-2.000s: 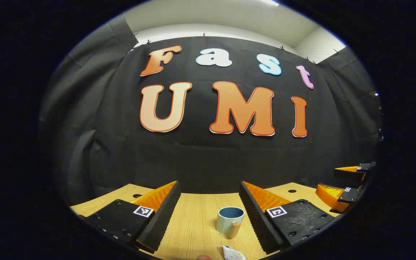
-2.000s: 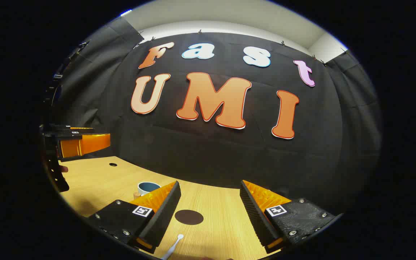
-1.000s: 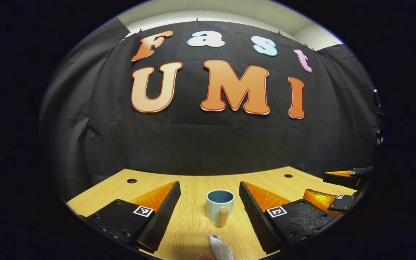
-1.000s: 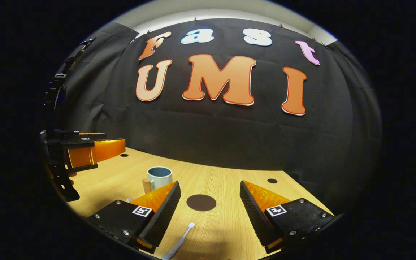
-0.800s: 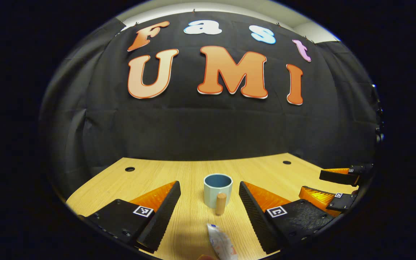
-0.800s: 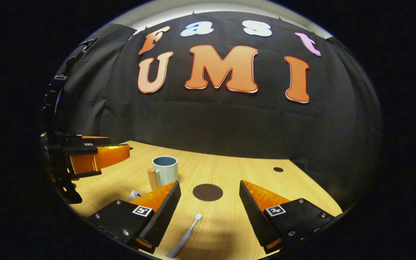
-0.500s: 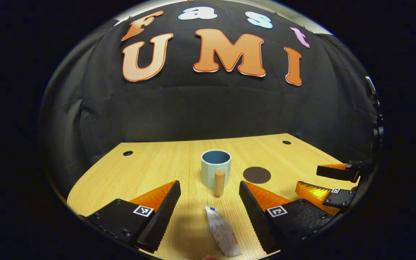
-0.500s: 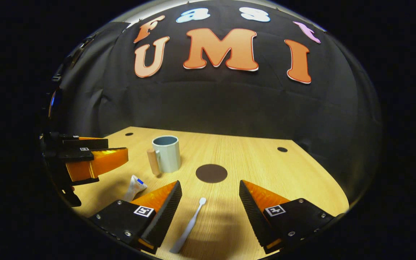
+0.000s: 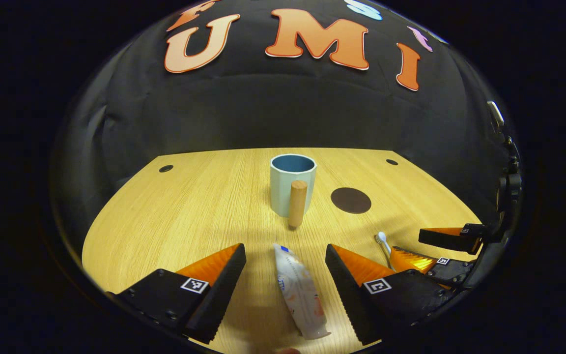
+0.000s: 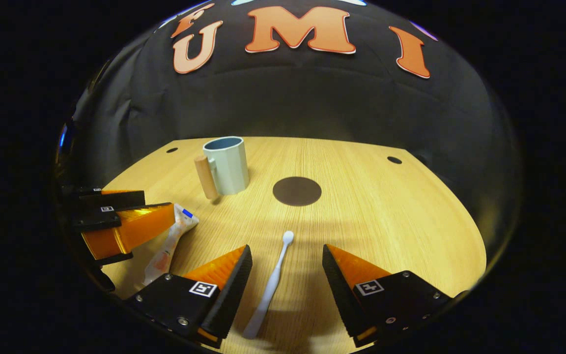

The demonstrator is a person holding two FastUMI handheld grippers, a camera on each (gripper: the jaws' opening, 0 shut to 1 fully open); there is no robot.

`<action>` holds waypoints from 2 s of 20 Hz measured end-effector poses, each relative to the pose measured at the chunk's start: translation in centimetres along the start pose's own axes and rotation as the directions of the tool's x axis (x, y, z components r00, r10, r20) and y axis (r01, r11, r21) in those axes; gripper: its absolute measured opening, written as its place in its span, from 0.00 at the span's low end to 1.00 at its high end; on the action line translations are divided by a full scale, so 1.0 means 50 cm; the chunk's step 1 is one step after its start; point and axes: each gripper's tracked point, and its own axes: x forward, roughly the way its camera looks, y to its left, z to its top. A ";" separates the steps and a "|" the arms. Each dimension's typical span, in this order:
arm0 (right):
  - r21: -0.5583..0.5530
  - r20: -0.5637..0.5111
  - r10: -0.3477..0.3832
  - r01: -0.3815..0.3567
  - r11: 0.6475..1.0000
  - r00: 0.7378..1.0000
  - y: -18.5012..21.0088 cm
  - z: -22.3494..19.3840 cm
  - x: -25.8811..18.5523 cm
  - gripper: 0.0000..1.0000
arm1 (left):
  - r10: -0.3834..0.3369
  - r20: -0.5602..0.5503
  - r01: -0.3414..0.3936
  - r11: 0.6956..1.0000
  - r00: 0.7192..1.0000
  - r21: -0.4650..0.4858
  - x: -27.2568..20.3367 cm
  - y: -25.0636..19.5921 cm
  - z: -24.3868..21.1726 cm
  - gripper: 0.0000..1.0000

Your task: Put the toothbrush and toothpaste on the desktop into the cup, then pick up the cup and place it on the coaster on the desktop.

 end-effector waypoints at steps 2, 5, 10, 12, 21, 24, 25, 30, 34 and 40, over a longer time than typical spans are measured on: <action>-0.003 -0.027 -0.010 0.010 1.000 1.000 0.002 -0.010 0.006 0.83 | -0.007 -0.030 0.007 1.000 1.000 -0.003 0.003 -0.003 -0.015 0.98; 0.023 -0.069 -0.009 0.010 1.000 0.998 0.012 -0.038 0.014 0.77 | -0.014 -0.061 0.014 1.000 0.998 -0.003 0.013 -0.006 -0.037 0.98; 0.024 -0.104 -0.013 0.016 1.000 0.994 0.020 -0.053 0.024 0.60 | -0.013 -0.099 0.012 1.000 0.995 -0.010 0.022 -0.013 -0.056 0.98; 0.038 -0.102 -0.025 0.029 0.999 0.994 0.012 -0.050 0.028 0.44 | -0.013 -0.102 0.012 1.000 0.995 -0.012 0.023 -0.014 -0.059 0.98; 0.142 -0.098 0.024 -0.009 0.990 0.995 0.009 -0.043 0.035 0.11 | -0.020 -0.174 0.016 1.000 0.985 -0.026 0.029 -0.034 -0.086 0.98; 0.200 -0.101 0.060 -0.038 0.979 0.993 0.010 -0.039 0.038 0.07 | -0.009 -0.194 0.004 1.000 0.981 -0.029 0.035 -0.033 -0.092 0.98; 0.212 -0.102 0.065 -0.042 0.976 0.993 0.006 -0.037 0.038 0.05 | -0.006 -0.205 -0.001 1.000 0.979 -0.030 0.035 -0.033 -0.098 0.98; 0.191 -0.101 0.077 -0.056 0.980 0.992 0.009 -0.035 0.042 0.04 | 0.010 -0.244 -0.020 0.999 0.970 -0.039 0.041 -0.032 -0.108 0.98; 0.210 -0.086 0.118 -0.098 0.973 0.989 0.023 -0.025 0.040 0.03 | 0.026 -0.256 -0.036 0.999 0.966 -0.032 0.042 -0.029 -0.108 0.99; 0.204 -0.022 0.076 -0.070 0.976 0.997 -0.004 0.013 0.030 0.02 | 0.070 -0.273 -0.082 0.996 0.959 -0.033 0.047 -0.024 -0.118 0.53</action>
